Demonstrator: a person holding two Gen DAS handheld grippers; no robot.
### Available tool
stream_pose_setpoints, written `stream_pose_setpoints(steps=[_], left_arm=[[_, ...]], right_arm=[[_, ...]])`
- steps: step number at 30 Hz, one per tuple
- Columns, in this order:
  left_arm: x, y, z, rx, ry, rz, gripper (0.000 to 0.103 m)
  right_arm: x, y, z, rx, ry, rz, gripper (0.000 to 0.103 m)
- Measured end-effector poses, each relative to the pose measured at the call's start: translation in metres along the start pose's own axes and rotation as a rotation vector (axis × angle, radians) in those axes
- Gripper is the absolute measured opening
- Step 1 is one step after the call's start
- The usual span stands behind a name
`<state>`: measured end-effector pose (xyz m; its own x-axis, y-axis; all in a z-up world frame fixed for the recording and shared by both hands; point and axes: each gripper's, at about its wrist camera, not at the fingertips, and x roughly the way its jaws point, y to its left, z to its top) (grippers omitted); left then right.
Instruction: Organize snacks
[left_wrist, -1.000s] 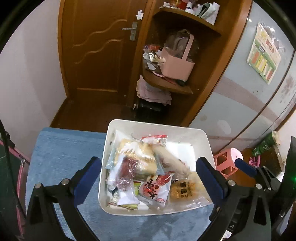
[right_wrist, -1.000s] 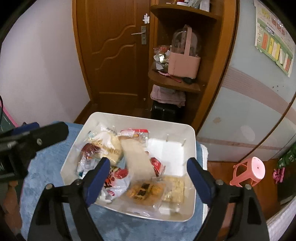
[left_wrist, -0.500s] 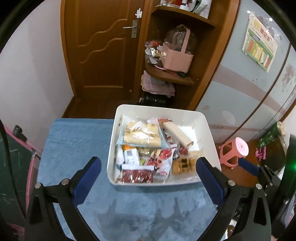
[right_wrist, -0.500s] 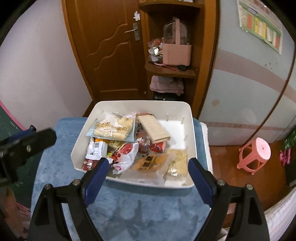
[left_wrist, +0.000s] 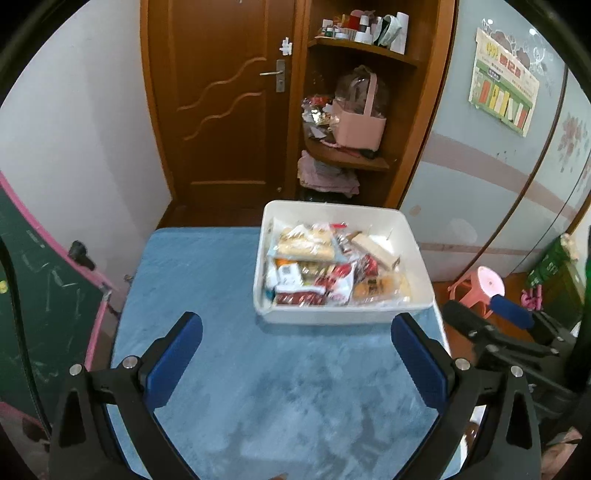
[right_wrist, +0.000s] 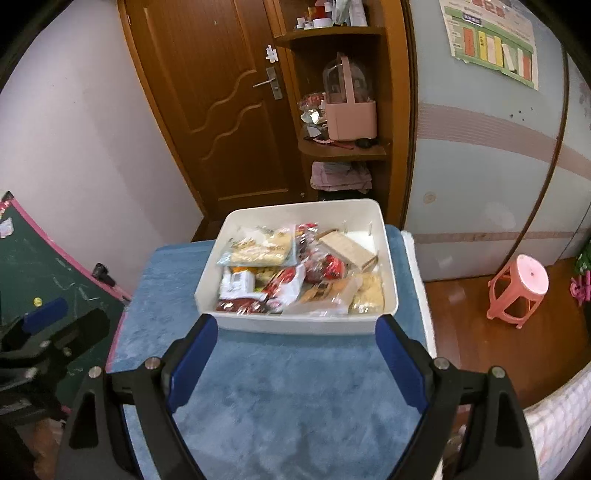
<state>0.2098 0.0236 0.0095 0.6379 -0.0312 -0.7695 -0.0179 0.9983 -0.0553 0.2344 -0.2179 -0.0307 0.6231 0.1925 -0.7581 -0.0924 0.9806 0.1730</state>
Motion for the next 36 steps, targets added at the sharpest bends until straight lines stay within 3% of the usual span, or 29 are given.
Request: stream_pose_setpoints(steps=[9, 17, 36], left_arm=[[-0.06, 0.034, -0.046, -0.013, 0.043, 0.022, 0.102], [-0.103, 0.045, -0.08, -0.003, 0.026, 0.036, 0.102], [-0.132, 0.035, -0.109, 0.032, 0.006, 0.065, 0.102]], right_arm=[[-0.066, 0.037, -0.046, 0.009, 0.0, 0.017, 0.088], [-0.106, 0.062, -0.079, 0.032, -0.001, 0.004, 0.088], [-0.147, 0.073, -0.116, 0.071, -0.021, -0.04, 0.088]])
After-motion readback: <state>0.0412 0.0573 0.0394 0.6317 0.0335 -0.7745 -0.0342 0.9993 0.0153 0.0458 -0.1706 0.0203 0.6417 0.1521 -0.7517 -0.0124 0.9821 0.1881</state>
